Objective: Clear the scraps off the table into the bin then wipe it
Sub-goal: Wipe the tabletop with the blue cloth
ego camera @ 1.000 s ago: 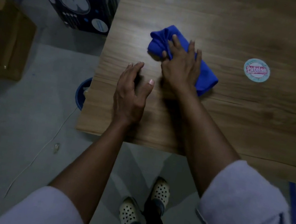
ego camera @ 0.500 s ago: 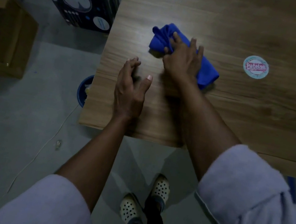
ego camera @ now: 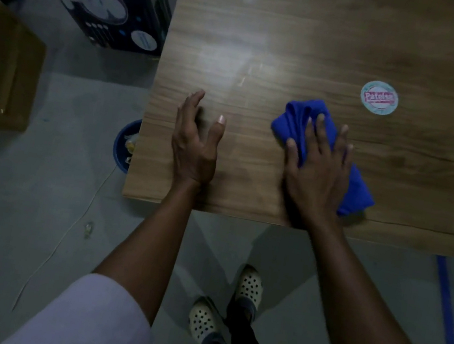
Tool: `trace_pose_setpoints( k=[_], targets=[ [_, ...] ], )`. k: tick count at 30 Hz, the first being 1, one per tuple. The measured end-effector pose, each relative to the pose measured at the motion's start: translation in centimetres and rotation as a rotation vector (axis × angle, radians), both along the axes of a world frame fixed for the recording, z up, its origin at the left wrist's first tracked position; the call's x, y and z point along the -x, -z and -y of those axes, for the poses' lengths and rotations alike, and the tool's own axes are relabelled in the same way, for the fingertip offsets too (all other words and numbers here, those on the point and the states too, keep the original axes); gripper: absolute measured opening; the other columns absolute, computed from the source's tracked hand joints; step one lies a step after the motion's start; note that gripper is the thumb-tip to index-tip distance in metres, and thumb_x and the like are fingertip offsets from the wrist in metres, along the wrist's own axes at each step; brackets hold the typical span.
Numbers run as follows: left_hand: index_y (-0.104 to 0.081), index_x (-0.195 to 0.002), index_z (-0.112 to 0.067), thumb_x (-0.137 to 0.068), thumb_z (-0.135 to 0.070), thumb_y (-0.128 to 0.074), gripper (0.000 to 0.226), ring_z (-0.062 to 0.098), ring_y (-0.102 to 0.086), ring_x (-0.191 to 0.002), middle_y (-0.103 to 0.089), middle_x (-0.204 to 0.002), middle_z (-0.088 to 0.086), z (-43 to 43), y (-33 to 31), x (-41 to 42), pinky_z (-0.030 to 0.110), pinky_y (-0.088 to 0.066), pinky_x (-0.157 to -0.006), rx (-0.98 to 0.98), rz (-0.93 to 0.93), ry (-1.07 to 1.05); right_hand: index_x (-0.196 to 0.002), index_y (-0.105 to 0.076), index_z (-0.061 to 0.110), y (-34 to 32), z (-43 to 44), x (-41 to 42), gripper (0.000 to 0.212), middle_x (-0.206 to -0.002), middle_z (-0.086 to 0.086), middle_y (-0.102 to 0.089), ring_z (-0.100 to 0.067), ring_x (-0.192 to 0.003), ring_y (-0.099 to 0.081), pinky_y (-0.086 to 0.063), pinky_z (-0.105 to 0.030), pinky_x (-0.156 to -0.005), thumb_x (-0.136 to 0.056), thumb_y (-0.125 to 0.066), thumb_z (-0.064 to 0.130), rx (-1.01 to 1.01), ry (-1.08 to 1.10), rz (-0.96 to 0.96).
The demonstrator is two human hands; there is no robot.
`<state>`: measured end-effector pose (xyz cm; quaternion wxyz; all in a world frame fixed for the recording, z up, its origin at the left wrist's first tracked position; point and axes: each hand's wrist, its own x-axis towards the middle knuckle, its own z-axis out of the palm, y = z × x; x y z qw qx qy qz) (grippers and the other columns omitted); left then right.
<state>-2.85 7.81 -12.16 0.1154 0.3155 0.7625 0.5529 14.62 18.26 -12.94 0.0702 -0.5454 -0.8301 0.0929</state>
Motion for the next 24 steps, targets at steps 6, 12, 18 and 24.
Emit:
trace_pose_setpoints(
  k=[6,12,18,24],
  targets=[
    [-0.048,-0.146,-0.003,-0.096,-0.044,-0.052,0.065,0.018,-0.052,-0.134,-0.055,-0.145,0.011,0.1,0.0,0.2,0.031,-0.043,-0.11,-0.043,-0.009,-0.031,-0.162,-0.013,0.022,-0.2,4.2,10.6,0.062,-0.169,0.004,-0.006,-0.032,-0.156,0.003,0.0,-0.049,-0.126,-0.106,-0.023,0.049,0.001,-0.27,0.007],
    [-0.048,-0.145,-0.001,-0.095,-0.045,-0.052,0.067,0.019,-0.05,-0.136,-0.054,-0.146,0.012,0.4,-0.4,0.2,0.025,-0.04,-0.112,-0.042,-0.001,-0.01,-0.158,-0.031,0.03,0.2,4.8,4.5,0.06,-0.165,0.01,-0.025,-0.024,-0.155,-0.013,-0.017,-0.046,-0.124,-0.101,-0.031,0.05,-0.026,-0.594,-0.031],
    [-0.044,-0.151,-0.005,-0.097,-0.048,-0.05,0.07,0.026,-0.038,-0.147,-0.046,-0.154,0.013,-0.1,0.5,0.4,0.046,-0.03,-0.122,0.127,-0.109,0.097,-0.157,-0.031,0.035,0.1,4.3,2.6,0.061,-0.165,0.016,-0.021,-0.021,-0.156,-0.011,-0.013,-0.046,-0.125,-0.098,-0.041,0.046,0.002,-0.505,-0.048],
    [-0.032,-0.158,-0.011,-0.097,-0.06,-0.03,0.078,0.024,-0.029,-0.151,-0.037,-0.161,0.011,-2.5,-0.1,0.2,0.041,-0.019,-0.125,0.335,-0.105,0.009,-0.157,-0.032,0.036,0.3,-2.7,8.3,0.06,-0.165,0.017,-0.022,-0.019,-0.156,-0.012,-0.011,-0.049,-0.124,-0.099,-0.034,0.049,-0.002,-0.536,-0.027]
  ],
)
